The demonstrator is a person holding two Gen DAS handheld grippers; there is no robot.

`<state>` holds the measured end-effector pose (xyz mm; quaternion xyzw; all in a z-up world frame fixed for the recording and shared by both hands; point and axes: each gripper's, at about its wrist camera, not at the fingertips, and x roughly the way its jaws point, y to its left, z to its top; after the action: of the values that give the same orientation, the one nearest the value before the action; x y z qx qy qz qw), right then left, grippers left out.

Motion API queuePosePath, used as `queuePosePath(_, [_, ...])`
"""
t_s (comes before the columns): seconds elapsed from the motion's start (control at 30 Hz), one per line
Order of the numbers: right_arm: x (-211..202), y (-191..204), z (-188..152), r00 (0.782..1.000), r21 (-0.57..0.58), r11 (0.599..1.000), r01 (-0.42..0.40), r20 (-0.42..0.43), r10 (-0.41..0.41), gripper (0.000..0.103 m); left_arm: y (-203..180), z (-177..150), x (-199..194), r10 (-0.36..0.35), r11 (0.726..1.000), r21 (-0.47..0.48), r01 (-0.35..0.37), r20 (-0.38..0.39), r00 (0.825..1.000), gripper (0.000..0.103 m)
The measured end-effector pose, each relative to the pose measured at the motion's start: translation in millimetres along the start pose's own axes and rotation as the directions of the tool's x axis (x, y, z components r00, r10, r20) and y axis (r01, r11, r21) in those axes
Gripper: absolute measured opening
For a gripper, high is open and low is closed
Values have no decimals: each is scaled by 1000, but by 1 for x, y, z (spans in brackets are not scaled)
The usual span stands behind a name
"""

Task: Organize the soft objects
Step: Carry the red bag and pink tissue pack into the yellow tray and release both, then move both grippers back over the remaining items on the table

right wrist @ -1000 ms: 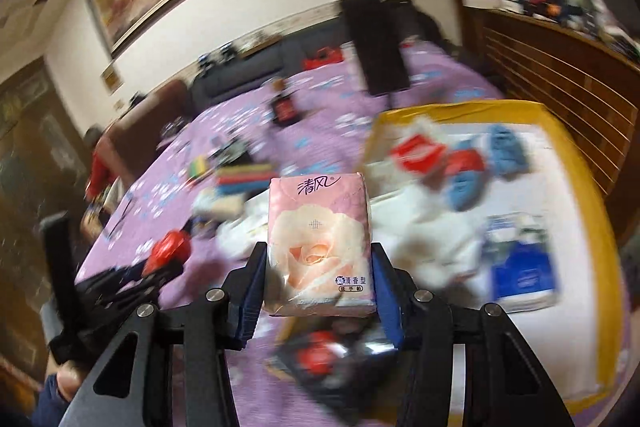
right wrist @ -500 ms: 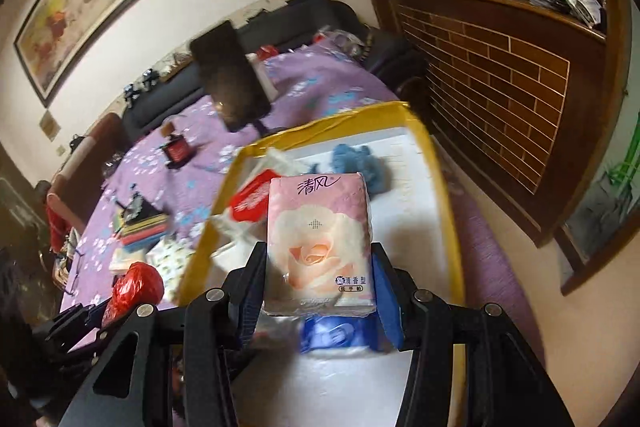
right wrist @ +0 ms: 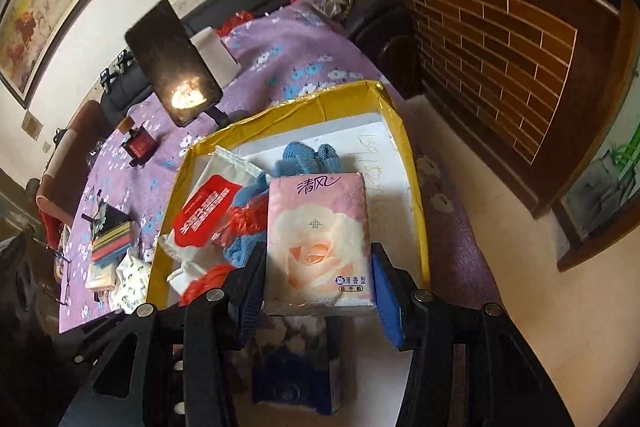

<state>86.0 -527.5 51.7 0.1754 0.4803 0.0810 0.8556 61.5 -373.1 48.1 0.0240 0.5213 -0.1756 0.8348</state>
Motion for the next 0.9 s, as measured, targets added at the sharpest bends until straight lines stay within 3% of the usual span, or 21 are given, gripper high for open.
queuePosePath(0.27, [25,2,24,999,-24,999,36,8,-36,54,3,17,14,25,998,-62,-25,-4,1000,35])
queuePosePath(0.47, [26,5,29,998,-44,998,53,28,-52,58,-3,17,13,2,999,-42,-1,34,999,65])
queuePosePath(0.9, [-26,9,6,993,-15,1000,-14,119,16,59,3,0,-32,-63,996,-49,69,107,992,66])
